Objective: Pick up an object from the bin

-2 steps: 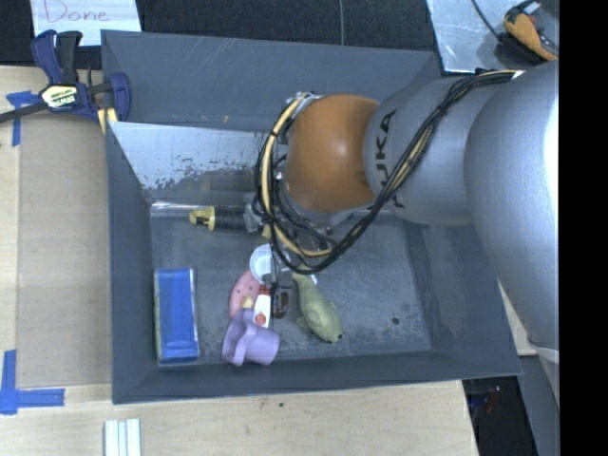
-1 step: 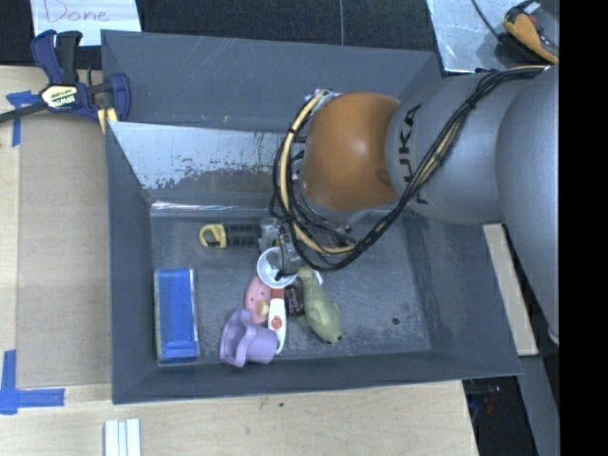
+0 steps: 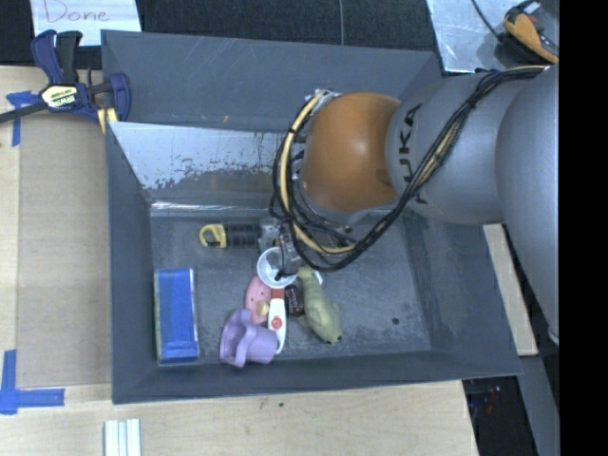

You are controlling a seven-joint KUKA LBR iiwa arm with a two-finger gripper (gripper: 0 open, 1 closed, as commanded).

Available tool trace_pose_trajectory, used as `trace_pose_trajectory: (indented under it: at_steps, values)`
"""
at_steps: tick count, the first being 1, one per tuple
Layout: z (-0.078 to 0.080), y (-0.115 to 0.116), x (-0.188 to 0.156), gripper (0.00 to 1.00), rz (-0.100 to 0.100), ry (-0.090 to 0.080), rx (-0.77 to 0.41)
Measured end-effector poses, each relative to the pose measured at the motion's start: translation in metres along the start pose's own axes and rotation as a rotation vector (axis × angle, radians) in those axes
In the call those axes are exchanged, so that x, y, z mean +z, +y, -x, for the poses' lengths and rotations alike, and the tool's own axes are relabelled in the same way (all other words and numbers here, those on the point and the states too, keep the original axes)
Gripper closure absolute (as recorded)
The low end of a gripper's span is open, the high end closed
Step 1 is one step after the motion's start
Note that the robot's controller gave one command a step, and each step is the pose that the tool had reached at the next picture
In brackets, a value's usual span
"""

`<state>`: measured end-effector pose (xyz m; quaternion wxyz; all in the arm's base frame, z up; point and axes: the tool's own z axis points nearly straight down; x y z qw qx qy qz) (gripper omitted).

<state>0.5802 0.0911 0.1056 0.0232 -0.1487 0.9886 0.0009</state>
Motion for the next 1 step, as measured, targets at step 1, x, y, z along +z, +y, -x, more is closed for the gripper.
trace_pose_trajectory:
  at_steps: [1]
  values:
    - [0.0443,0.0092,-0.0839,1.00,-0.001,-0.005,-0.270]
